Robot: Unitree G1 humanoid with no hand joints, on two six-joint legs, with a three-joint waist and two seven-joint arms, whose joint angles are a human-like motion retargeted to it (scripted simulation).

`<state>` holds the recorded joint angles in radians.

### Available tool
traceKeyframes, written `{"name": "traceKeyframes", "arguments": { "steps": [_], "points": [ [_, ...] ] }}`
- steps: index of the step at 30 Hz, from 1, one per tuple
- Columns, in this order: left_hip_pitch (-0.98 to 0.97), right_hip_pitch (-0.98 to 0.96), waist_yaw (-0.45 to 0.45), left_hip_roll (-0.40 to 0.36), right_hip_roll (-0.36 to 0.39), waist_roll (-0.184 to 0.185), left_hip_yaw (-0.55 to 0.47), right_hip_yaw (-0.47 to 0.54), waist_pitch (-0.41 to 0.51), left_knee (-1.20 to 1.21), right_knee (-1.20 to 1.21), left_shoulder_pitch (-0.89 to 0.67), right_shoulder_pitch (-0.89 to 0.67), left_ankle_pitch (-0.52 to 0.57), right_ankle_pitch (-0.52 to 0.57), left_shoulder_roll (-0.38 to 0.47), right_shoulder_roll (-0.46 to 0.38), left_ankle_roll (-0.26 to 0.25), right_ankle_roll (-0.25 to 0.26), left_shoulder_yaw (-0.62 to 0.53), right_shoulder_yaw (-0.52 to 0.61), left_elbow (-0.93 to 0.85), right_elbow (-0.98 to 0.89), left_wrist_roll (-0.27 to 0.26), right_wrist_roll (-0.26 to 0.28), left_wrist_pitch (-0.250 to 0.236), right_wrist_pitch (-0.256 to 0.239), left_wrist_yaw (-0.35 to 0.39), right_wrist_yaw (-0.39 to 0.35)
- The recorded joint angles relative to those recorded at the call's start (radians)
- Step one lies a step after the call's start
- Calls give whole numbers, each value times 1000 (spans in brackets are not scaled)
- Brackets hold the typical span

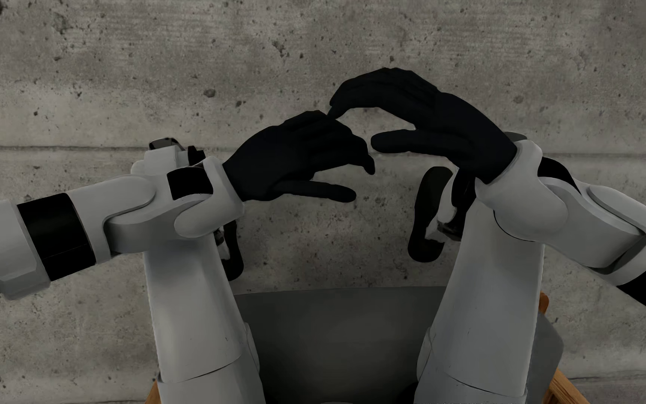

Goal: Sit down on the chair

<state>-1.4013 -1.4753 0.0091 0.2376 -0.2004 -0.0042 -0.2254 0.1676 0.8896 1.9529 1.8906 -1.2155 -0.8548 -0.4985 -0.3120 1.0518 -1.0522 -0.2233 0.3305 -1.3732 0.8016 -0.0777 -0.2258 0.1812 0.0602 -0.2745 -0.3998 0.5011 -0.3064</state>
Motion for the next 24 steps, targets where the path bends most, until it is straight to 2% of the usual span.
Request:
{"name": "traceKeyframes", "arguments": {
  "steps": [5,8,10,11,13,14,15,17,18,19,20,21,22,23,24],
  "points": [
    [57,70,-5,-1,10,-2,-16,0,-40,79,87,206,89,34,23,-79,94,7,-38,223,-75,103,100,41,-60,34,51,-128,125],
    [167,178,-3,6,0,0,0,-8,-77,67,75,400,217,69,56,-208,193,10,-52,421,-154,260,232,79,-120,39,73,-235,207],
    [218,242,1,0,-2,12,4,-17,-100,58,62,523,318,92,77,-317,274,26,-57,559,-249,368,304,90,-157,56,93,-266,245],
    [240,267,3,-7,-4,16,4,-17,-113,55,57,579,371,102,86,-379,314,31,-60,622,-295,422,339,90,-164,66,100,-258,243],
    [290,313,5,-16,2,17,12,-21,-140,42,43,681,464,117,102,-496,410,44,-73,747,-374,520,430,47,-161,92,108,-193,188],
    [309,329,5,-24,2,17,14,-21,-155,37,41,727,504,123,105,-551,456,48,-80,799,-415,562,478,10,-146,111,119,-136,148],
    [330,344,4,-31,4,14,19,-21,-168,34,42,768,542,124,106,-596,500,55,-89,844,-447,598,519,-37,-124,142,142,-116,107],
    [373,372,2,-36,11,4,29,-23,-199,32,48,833,597,117,99,-646,580,68,-112,907,-487,690,638,-154,-33,167,178,-148,63],
    [386,383,1,-39,14,1,29,-24,-219,34,52,864,620,120,91,-651,610,68,-122,929,-505,754,711,-167,-5,167,174,-164,42],
    [399,388,0,-46,17,-2,30,-21,-237,34,58,886,634,120,92,-648,630,73,-126,942,-518,825,790,-161,0,195,194,-203,54],
    [411,393,-2,-52,21,-7,31,-20,-253,34,63,905,642,119,89,-639,643,78,-135,951,-523,908,880,-167,8,222,229,-298,99],
    [421,398,-3,-57,26,-9,32,-19,-267,34,66,924,645,118,87,-627,644,82,-143,957,-523,993,980,-157,1,244,268,-412,200],
    [428,399,-4,-63,32,-11,35,-21,-281,34,69,950,646,118,84,-616,644,89,-152,957,-513,1062,1073,-112,-45,252,290,-490,280],
    [435,401,-6,-68,35,-12,35,-22,-291,33,71,985,652,119,85,-613,646,93,-159,962,-497,1110,1148,-62,-112,258,306,-571,380],
    [437,401,-9,-72,40,-10,33,-22,-300,33,70,1025,664,119,86,-619,648,94,-162,978,-484,1148,1207,-5,-177,238,293,-607,437]
  ]
}}
